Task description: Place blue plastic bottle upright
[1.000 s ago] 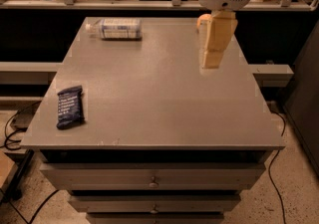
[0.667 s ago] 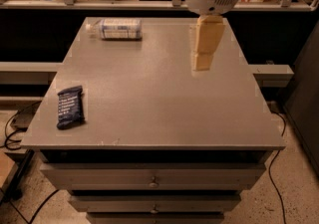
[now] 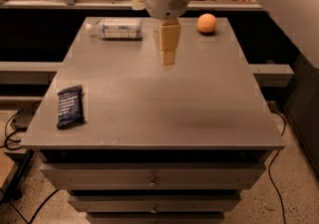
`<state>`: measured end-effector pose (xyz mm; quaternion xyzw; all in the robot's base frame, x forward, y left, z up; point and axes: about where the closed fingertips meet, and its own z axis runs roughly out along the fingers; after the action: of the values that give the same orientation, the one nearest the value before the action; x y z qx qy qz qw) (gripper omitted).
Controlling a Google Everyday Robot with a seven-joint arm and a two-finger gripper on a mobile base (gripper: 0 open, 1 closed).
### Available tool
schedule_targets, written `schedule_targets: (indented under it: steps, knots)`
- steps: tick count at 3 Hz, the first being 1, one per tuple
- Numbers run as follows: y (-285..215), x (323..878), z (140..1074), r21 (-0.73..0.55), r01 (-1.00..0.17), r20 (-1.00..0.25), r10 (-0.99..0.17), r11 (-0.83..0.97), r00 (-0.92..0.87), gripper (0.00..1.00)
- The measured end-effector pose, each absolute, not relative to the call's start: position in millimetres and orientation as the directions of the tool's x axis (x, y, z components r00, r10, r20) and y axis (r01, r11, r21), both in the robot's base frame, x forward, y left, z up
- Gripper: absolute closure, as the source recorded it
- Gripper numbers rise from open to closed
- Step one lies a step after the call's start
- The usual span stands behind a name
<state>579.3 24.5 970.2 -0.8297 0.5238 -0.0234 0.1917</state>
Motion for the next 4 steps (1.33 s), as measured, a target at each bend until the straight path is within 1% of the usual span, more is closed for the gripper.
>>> schedule_targets:
  steps: [2,3,4]
  knots:
    - [70.2,649.7,949.3,-0.339,-0.852,-0.296,-0.814,-0.399,0.499,0.00]
    - [112.6,695.6,930.4,-0.340,-0.858,-0.365,-0.787,-0.386,0.498,0.00]
    - [115.1,698.0,924.9,-0.335,-0.864,-0.374,-0.788,-0.376,0.488,0.00]
